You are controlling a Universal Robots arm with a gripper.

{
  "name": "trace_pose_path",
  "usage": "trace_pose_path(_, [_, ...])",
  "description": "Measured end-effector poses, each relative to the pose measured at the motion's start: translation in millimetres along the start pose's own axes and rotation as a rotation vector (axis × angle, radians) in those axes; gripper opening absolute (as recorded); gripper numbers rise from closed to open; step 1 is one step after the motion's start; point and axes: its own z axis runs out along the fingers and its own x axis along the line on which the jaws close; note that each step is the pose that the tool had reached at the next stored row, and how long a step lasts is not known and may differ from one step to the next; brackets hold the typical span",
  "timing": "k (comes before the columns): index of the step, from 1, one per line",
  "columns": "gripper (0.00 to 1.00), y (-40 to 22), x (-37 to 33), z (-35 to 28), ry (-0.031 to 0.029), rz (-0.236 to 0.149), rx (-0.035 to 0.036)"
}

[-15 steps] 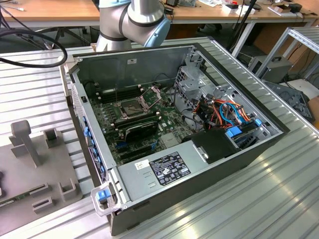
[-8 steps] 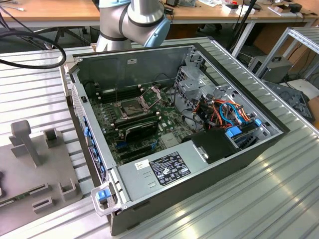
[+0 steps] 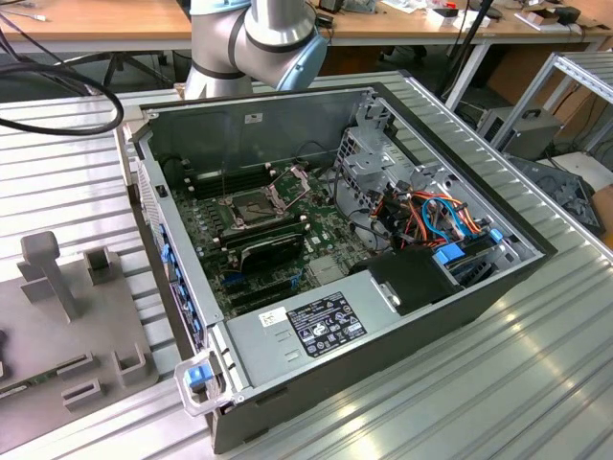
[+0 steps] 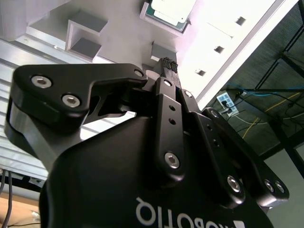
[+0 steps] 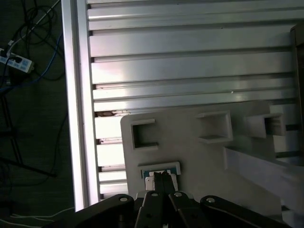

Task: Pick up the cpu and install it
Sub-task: 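Reach for the cpu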

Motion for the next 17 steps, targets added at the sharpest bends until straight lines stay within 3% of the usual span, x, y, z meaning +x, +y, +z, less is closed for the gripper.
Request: trace_pose_path(17, [0.11, -0.7, 5.3, 6.0, 0.0001, 0.0, 0.0])
